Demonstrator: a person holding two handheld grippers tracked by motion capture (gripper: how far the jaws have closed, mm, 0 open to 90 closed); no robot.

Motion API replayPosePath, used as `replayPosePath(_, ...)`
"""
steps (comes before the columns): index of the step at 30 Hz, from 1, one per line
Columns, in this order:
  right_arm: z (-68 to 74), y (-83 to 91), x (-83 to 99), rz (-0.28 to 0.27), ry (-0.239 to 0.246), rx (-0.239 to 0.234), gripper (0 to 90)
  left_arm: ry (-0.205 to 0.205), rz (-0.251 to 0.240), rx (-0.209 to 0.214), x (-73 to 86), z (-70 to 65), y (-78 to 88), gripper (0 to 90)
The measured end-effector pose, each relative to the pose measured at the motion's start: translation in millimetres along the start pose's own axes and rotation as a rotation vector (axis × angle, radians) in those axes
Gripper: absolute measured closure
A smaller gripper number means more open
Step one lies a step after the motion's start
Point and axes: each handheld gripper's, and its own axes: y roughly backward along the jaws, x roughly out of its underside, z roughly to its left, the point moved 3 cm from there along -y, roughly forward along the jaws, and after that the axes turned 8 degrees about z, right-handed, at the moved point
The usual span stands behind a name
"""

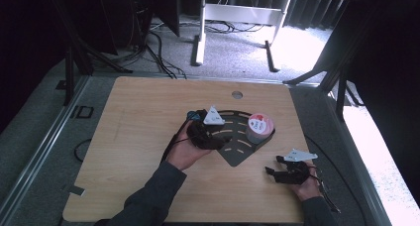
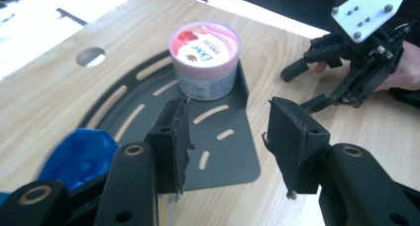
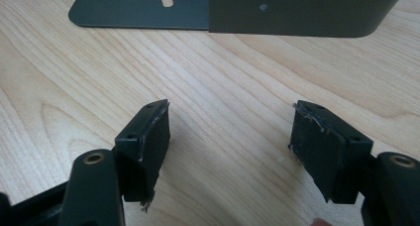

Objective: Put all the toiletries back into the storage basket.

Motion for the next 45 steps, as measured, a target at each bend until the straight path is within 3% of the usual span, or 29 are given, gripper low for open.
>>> replayPosePath(8, 0.4, -0.3, -0.1, 0.004, 0.003, -0.005, 27.6, -0.042, 0.004, -0.067, -9.3, 10.6, 11.0, 45.6)
replayPosePath(20, 0.7, -0.5, -0.1, 0.006, 0.008, -0.008, 26.7, 0.027, 0.066, -0.153, -4.3, 44.5, 7.6, 43.8)
replayPosePath(29, 0.7, -0.5, -0.1, 0.005, 0.007, -0.009, 26.7, 0.037, 0.12, -0.158, 3.2, 54.1, -0.6, 45.0)
replayPosePath(41, 0.7, -0.5, -0.1, 0.006, 0.009, -0.01, 26.5, -0.02, 0.19, -0.157, 7.0, 50.5, -11.2, 48.6)
replayPosePath(45, 0.8, -0.7, -0.2, 0.007, 0.013, -0.014, 25.4, -0.02, 0.194, -0.154, 8.0, 51.2, -13.8, 49.0)
